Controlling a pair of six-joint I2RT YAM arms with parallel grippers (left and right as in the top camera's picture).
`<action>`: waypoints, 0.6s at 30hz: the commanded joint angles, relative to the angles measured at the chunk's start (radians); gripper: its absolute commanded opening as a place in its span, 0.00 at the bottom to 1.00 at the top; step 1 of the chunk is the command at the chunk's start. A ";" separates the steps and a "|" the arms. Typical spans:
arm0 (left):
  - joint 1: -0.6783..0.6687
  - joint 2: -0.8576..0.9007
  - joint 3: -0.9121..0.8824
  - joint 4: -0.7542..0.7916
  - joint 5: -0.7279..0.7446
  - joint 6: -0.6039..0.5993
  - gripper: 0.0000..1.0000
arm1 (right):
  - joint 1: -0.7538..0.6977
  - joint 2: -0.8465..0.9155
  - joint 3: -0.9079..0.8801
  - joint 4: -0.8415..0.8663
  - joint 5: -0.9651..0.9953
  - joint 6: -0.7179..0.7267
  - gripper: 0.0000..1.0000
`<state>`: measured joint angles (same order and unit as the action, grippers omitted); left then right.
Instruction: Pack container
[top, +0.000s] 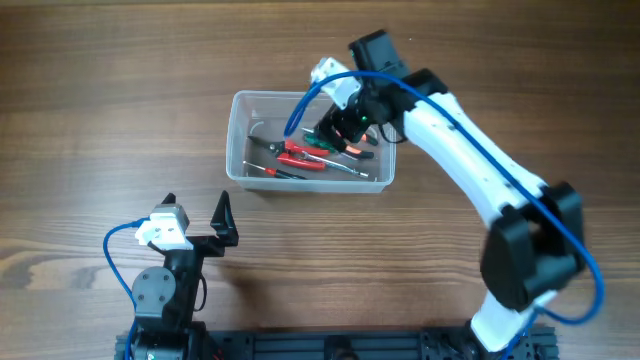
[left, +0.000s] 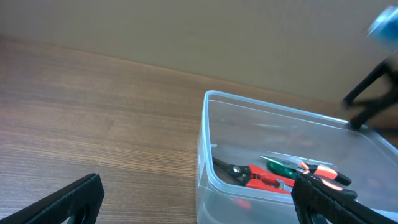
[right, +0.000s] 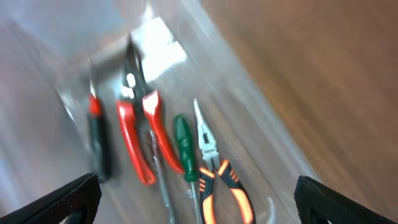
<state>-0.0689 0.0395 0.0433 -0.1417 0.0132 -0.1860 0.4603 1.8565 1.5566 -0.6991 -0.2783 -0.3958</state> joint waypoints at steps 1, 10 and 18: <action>0.006 -0.004 -0.006 0.000 -0.003 -0.012 1.00 | 0.003 -0.204 0.080 0.003 0.013 0.303 1.00; 0.006 -0.005 -0.006 0.000 -0.003 -0.012 1.00 | 0.003 -0.491 0.080 -0.023 -0.240 0.491 1.00; 0.006 -0.005 -0.006 0.000 -0.003 -0.012 1.00 | 0.001 -0.563 0.080 -0.060 -0.069 0.483 1.00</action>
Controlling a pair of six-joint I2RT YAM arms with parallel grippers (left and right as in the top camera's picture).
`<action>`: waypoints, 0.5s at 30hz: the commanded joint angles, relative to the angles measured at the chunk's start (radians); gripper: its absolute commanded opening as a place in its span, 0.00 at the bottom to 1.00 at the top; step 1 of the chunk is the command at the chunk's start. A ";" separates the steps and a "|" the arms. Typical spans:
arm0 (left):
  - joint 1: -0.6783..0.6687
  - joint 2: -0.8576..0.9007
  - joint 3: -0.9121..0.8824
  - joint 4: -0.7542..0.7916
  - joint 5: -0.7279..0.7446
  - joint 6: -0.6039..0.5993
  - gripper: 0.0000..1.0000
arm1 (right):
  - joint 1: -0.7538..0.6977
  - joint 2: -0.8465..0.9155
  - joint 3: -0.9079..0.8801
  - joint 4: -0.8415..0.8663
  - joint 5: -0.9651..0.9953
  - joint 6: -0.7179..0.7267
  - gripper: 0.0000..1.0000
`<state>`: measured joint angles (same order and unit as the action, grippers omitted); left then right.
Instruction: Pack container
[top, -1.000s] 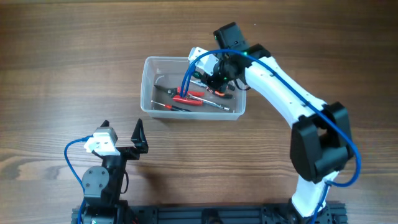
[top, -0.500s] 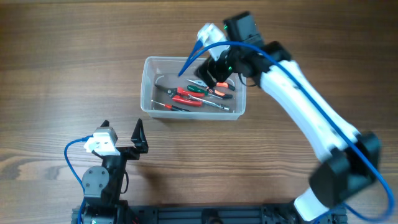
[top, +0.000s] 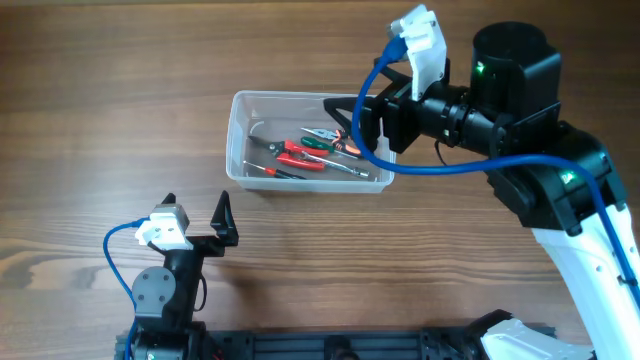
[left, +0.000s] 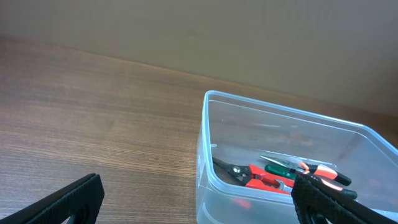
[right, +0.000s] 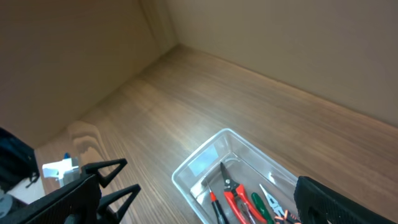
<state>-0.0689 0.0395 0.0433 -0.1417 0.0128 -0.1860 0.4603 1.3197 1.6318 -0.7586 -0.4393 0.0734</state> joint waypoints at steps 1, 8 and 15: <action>0.006 -0.005 -0.006 0.000 -0.003 -0.012 1.00 | -0.001 -0.037 0.005 0.001 0.129 -0.016 1.00; 0.006 -0.005 -0.006 0.000 -0.003 -0.012 1.00 | -0.048 -0.188 -0.002 -0.044 0.328 -0.338 1.00; 0.006 -0.005 -0.006 0.000 -0.003 -0.012 1.00 | -0.288 -0.510 -0.229 -0.130 0.333 -0.334 1.00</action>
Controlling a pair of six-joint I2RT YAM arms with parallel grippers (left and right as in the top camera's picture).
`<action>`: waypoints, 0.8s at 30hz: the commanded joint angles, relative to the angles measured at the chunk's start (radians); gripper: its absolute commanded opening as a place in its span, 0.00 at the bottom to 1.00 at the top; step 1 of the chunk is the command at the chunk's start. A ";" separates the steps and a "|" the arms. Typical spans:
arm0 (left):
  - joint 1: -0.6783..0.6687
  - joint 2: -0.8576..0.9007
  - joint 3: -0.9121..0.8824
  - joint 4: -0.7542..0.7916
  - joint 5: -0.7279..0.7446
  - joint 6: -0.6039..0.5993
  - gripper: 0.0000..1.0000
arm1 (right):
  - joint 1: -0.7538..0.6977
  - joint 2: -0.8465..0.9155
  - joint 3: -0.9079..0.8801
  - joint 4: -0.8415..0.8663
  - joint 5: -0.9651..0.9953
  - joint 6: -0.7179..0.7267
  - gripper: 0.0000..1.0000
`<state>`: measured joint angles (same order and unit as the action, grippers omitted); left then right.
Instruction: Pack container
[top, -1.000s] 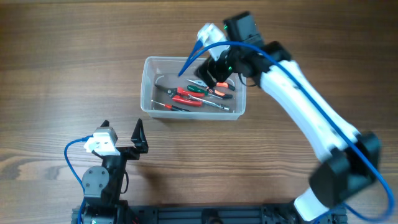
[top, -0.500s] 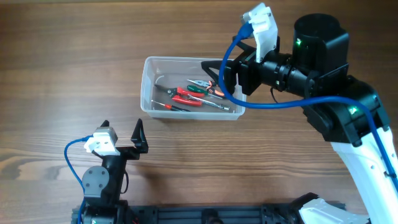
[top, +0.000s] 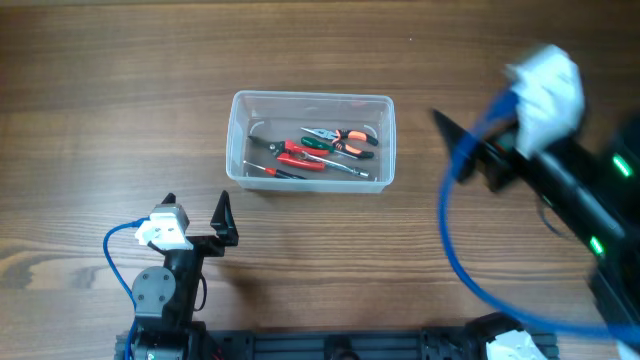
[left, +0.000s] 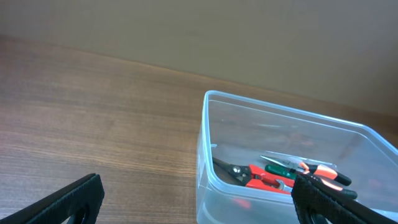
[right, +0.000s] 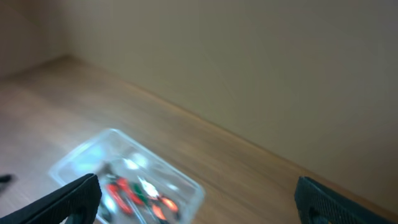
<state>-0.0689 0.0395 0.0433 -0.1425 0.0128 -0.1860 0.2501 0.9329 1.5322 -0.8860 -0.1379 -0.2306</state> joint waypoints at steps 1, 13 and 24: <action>0.006 -0.005 -0.006 0.001 -0.003 -0.012 1.00 | -0.100 -0.170 -0.182 -0.002 0.026 -0.028 1.00; 0.006 -0.005 -0.006 0.001 -0.003 -0.012 1.00 | -0.184 -0.723 -1.013 0.350 -0.019 0.106 1.00; 0.006 -0.005 -0.006 0.001 -0.003 -0.012 1.00 | -0.184 -0.907 -1.349 0.546 -0.048 0.208 1.00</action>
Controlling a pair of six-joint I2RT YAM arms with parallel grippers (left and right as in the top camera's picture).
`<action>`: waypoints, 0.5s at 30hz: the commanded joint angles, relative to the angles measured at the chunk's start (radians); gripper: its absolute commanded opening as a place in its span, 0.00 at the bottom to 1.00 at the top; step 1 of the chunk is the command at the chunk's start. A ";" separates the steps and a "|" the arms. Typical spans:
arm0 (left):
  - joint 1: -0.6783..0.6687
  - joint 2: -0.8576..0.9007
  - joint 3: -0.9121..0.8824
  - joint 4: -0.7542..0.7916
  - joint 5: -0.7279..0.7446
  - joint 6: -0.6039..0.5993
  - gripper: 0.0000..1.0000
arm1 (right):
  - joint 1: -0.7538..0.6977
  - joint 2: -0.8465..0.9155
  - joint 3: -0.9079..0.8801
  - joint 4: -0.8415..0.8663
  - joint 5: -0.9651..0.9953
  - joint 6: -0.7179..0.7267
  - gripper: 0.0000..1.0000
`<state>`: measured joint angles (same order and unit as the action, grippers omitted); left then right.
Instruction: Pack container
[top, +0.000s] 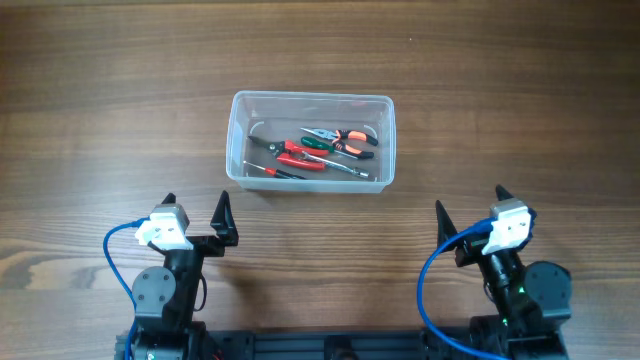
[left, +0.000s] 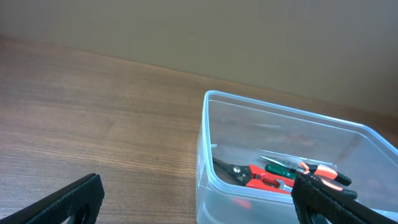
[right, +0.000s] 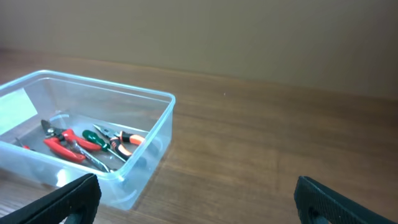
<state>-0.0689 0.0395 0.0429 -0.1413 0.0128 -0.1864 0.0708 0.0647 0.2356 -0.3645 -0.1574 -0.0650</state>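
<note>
A clear plastic container (top: 238, 140) sits mid-table, seen also as the container (left: 205, 155) and the container (right: 163, 118). Inside lie red-handled pliers (top: 300, 154), orange-handled pliers (top: 345, 138), a green screwdriver (top: 315, 144) and a small dark red-marked tool (top: 270, 171). My left gripper (top: 196, 215) rests open near the front edge, left of the container, nothing between its fingers (left: 68, 202). My right gripper (top: 468, 222) rests open at the front right, its fingers (right: 336, 199) empty.
The wooden table (top: 100, 90) carries nothing else. Both arm bases stand at the front edge, each with a blue cable (top: 430, 280). A plain beige wall (right: 217, 31) rises behind the table.
My right arm was stretched out over the table's right side, blurred; now it is folded at the front right with its gripper open. The left arm and the container are unchanged.
My right gripper was open low over the tools in the container's right end. Then it was high above the container, open and empty. Then it was over the right of the table, and now it rests at the front right. The tools stayed in the container.
</note>
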 joint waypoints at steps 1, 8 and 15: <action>0.006 -0.005 -0.005 0.000 -0.003 -0.012 1.00 | -0.005 -0.046 -0.068 0.034 -0.028 0.042 1.00; 0.006 -0.004 -0.005 0.000 -0.003 -0.012 1.00 | -0.005 -0.062 -0.124 0.069 -0.020 0.038 1.00; 0.006 -0.004 -0.006 0.000 -0.003 -0.012 1.00 | -0.005 -0.062 -0.124 0.069 0.000 0.040 1.00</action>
<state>-0.0689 0.0395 0.0429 -0.1417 0.0128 -0.1860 0.0708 0.0200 0.1181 -0.3046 -0.1638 -0.0452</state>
